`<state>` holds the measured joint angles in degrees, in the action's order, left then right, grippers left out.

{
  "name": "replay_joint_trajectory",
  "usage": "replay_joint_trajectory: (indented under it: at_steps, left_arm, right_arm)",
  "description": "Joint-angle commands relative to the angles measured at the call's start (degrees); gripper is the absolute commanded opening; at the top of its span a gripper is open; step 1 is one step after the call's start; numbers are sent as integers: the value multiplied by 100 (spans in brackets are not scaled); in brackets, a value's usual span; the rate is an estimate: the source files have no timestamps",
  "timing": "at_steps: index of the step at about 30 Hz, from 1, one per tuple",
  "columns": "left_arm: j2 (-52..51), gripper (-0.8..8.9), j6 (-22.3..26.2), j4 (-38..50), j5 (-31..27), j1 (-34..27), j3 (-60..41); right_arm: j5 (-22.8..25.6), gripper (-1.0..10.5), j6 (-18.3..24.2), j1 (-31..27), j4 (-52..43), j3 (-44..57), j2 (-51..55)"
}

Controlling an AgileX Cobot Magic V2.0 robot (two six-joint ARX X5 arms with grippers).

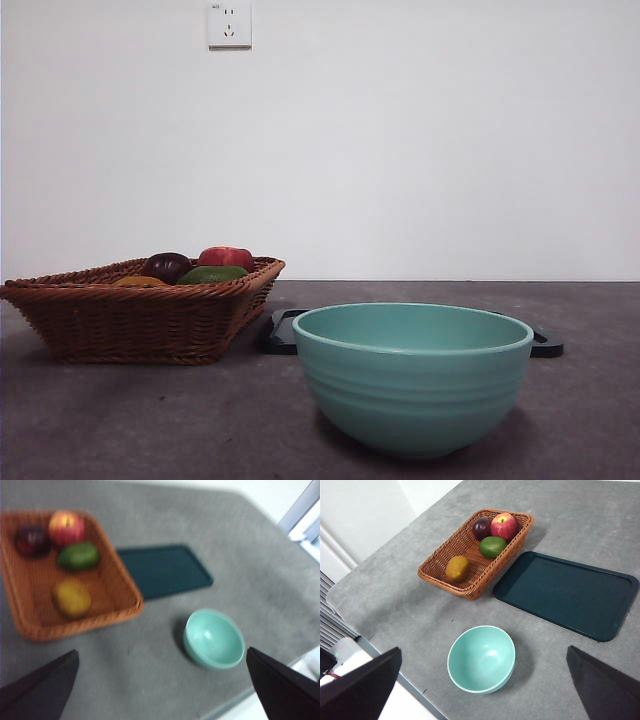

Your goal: Pick up the wifruite, put it on the bowl, pick up the plate, put it on desk

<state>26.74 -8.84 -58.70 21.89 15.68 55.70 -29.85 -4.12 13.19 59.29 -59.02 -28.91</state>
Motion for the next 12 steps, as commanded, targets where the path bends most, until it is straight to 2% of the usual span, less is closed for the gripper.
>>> replay_joint_trajectory:
  at_steps: [1,12]
  left_arm:
    - [389,560,-46,-186,-46,26,249]
    - [2424,557,-243,-339,-46,26,820]
  right_arm:
    - [-17,586,7,28,-57,-98,-17]
    - [-17,586,7,28,-55,-98,-17]
